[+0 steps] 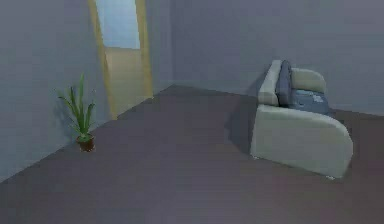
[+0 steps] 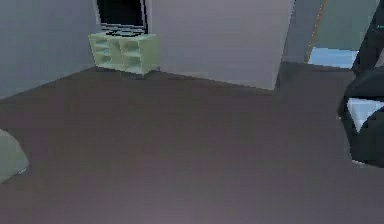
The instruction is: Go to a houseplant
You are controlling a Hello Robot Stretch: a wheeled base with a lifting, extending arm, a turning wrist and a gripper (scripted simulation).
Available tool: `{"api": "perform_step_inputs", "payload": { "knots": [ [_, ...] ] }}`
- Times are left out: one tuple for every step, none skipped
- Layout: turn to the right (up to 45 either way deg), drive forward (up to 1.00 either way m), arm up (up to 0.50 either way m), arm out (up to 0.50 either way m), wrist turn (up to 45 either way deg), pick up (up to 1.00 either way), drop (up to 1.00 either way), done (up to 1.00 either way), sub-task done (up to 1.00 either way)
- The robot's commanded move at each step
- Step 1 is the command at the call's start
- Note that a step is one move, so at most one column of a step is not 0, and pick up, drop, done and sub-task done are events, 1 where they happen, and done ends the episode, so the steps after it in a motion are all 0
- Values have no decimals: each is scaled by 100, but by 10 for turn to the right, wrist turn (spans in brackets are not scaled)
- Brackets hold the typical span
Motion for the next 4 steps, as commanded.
{"api": "perform_step_inputs", "payload": {
  "knots": [
    [450, 0, 0, 0, 0, 0, 0, 0, 0],
    [0, 15, 0, 0, 0, 0, 0, 0, 0],
    [-450, 0, 0, 0, 0, 0, 0, 0, 0],
    [-390, 0, 0, 0, 0, 0, 0, 0, 0]
  ]
}}
